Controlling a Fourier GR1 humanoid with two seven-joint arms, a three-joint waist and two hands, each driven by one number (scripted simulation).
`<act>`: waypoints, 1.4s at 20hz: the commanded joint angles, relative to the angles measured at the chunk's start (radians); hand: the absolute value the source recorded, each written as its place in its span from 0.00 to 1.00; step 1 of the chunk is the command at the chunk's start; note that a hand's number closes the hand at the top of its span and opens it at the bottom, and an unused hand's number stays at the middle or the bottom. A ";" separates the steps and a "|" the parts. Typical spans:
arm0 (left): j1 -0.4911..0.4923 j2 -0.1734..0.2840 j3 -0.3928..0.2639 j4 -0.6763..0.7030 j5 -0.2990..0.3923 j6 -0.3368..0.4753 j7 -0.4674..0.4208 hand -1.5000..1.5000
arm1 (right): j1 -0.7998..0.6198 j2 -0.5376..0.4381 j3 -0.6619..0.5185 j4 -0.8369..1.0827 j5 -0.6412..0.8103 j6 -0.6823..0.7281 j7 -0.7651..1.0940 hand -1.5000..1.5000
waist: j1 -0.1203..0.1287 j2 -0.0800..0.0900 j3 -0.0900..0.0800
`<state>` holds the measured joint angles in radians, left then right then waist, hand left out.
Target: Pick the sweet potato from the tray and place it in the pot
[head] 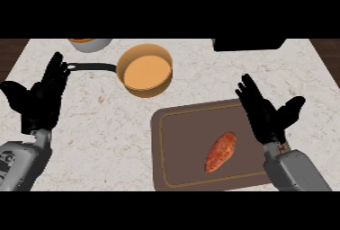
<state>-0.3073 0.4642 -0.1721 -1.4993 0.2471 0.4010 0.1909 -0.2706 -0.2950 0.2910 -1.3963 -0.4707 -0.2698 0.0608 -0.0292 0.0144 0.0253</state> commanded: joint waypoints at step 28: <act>0.092 -0.051 0.093 -0.081 0.048 -0.092 -0.039 0.50 | 0.428 -0.544 0.026 -0.522 0.492 0.012 0.136 0.00 | 0.038 -0.012 -0.031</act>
<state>-0.2059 0.4178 -0.0798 -1.5947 0.2921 0.3229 0.1560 0.1873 -0.7348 0.2585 -1.8458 -0.0214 -0.3448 0.0040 0.0008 -0.0007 -0.0039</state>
